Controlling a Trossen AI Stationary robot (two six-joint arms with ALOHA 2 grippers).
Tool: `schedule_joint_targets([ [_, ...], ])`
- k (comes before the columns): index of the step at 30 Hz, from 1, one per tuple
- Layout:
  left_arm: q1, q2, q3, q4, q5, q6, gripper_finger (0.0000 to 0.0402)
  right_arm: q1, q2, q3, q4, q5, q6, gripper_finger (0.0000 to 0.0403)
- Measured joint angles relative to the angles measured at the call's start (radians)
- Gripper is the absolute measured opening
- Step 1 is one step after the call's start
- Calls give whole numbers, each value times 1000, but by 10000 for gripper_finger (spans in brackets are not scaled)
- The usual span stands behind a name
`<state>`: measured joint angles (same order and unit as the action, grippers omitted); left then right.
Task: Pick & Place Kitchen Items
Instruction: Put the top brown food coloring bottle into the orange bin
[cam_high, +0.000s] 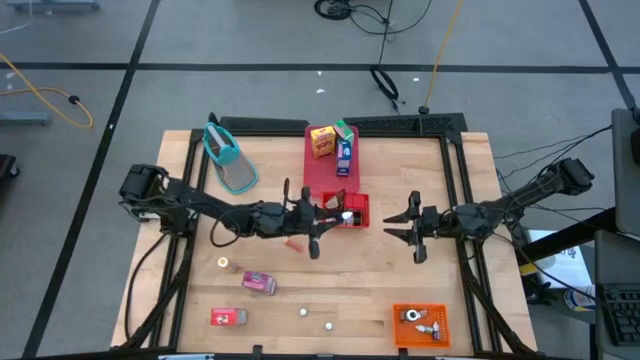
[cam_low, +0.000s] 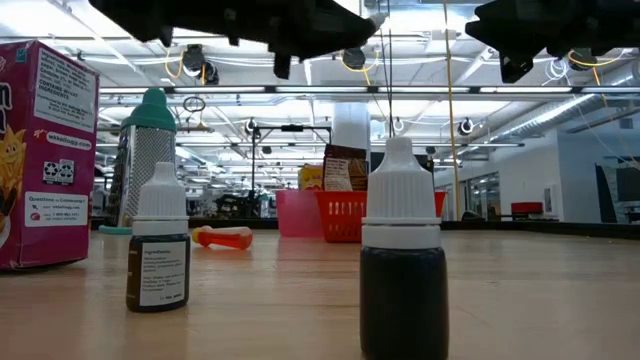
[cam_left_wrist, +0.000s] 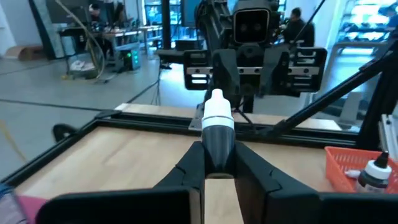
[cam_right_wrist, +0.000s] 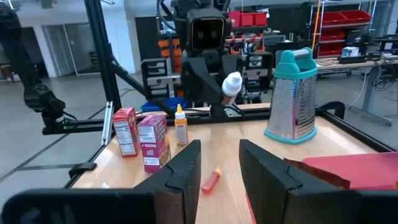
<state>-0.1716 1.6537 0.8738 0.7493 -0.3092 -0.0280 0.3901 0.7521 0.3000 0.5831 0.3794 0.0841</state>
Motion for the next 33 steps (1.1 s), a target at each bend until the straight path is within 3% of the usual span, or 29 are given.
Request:
schedule_joint_targets([
  [5,25,68,0,157,57,-22,65,-25,0,0,20,-47,0,105],
  [12,47,158,53,251,150,-33,43,-51,21,0,33,-60,-3,105],
  [21,47,261,214,126,197,-29,70,-85,117,0,151,-97,-36,105],
  [28,47,260,255,39,201,1,45,-109,152,0,200,-146,-44,122],
  [33,47,260,260,35,200,0,58,-125,196,0,268,-150,-44,148],
])
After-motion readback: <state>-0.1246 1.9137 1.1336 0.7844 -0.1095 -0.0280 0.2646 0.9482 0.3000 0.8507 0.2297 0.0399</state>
